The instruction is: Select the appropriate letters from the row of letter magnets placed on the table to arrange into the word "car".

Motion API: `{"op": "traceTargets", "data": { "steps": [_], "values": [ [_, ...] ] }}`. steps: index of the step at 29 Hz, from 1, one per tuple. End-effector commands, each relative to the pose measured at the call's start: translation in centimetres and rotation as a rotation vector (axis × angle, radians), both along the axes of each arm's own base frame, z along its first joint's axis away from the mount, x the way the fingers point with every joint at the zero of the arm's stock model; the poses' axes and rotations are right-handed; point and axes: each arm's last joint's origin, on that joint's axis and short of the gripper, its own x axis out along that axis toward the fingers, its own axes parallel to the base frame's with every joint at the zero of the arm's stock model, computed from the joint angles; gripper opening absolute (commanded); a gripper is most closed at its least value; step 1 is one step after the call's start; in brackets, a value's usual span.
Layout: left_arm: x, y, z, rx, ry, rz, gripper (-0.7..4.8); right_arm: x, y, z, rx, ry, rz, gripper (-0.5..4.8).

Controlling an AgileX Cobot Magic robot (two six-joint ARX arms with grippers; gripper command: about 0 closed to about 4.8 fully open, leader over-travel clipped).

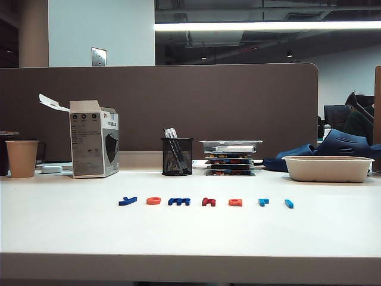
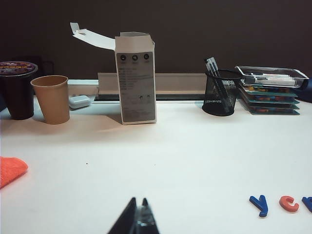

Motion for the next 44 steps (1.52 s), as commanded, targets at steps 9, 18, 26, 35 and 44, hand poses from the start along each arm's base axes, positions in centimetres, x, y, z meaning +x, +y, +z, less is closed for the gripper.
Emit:
{"op": "traceTargets", "data": {
  "steps": [9,18,26,35,44],
  "values": [
    [0.0,0.0,0.1,0.006,-0.012,-0.002,-0.05,-0.1,0.0,0.1,0.002,-0.02,0.001,-0.06],
    [0.0,0.0,0.1,0.006,-0.013,-0.002,-0.05,-0.1,0.0,0.1,0.016,-0.018,0.006,-0.05],
    [0.0,0.0,0.1,0.006,-0.013,-0.002,-0.05,-0.1,0.0,0.1,0.016,-0.018,0.006,-0.06],
    [0.0,0.0,0.3,0.004,-0.017,-0.006,-0.05,-0.1,0.0,0.3,0.016,-0.024,0.006,-0.06],
    [-0.5,-0.3,1.8,-0.005,-0.059,-0.122,-0.05,-1.2,0.0,3.6,0.042,-0.03,0.006,-0.06]
  ]
}}
